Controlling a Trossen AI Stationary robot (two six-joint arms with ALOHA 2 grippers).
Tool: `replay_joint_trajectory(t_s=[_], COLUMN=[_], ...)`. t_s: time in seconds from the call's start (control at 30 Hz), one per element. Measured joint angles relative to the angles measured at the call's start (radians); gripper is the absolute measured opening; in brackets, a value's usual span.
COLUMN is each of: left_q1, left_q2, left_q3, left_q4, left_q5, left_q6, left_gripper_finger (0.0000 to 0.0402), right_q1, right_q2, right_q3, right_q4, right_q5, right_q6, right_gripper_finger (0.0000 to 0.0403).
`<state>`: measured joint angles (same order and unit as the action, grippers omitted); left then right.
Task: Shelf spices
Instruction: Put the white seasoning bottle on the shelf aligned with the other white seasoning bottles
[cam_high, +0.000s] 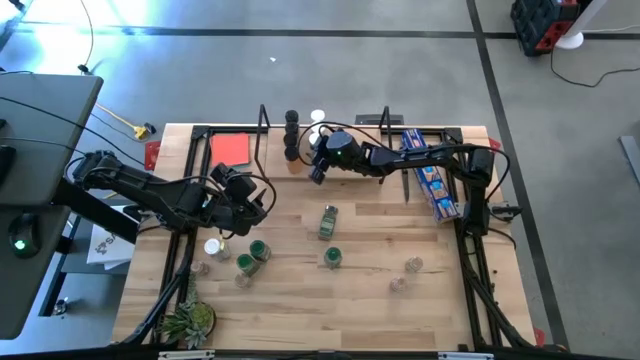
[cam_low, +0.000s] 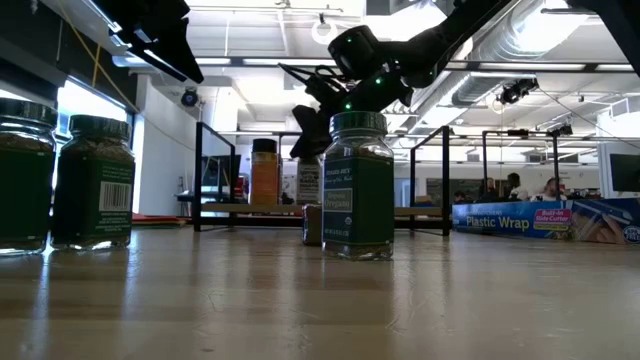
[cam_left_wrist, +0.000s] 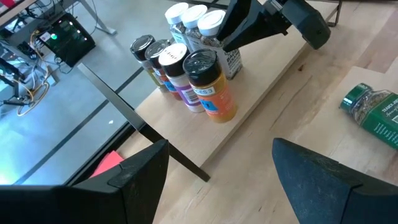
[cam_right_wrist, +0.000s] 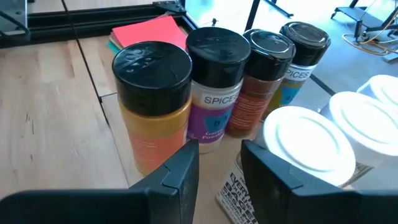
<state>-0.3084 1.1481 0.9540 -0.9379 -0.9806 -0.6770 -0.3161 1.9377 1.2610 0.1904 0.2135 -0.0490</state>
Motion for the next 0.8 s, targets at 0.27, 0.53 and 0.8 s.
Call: replay_joint_trajectory(t_s=[0.27,0.53,0.8], left_q1=[0.0,-0.046,-0.162], left_q2=[0.0,0.0,0.0], left_q3=[0.0,0.0,0.0], left_q4=[0.0,-0.007,-0.084], left_q5=[0.0,0.008,0.451], left_q6=[0.0,-0.002,-0.054], left_gripper_finger=[0.028,0.028,0.028], right_q1=[0.011,0.103,0.232], right_q2=[-0.003,-0.17,-0.348], right_q3=[0.0,0.0,0.0], right_q4=[0.019,-0.191,-0.43], right_q5=[0.003,0.004,0.126], right_q6=[-0.002,-0.1,-0.168], right_gripper_finger=[0.0114,0.0114,0.0114])
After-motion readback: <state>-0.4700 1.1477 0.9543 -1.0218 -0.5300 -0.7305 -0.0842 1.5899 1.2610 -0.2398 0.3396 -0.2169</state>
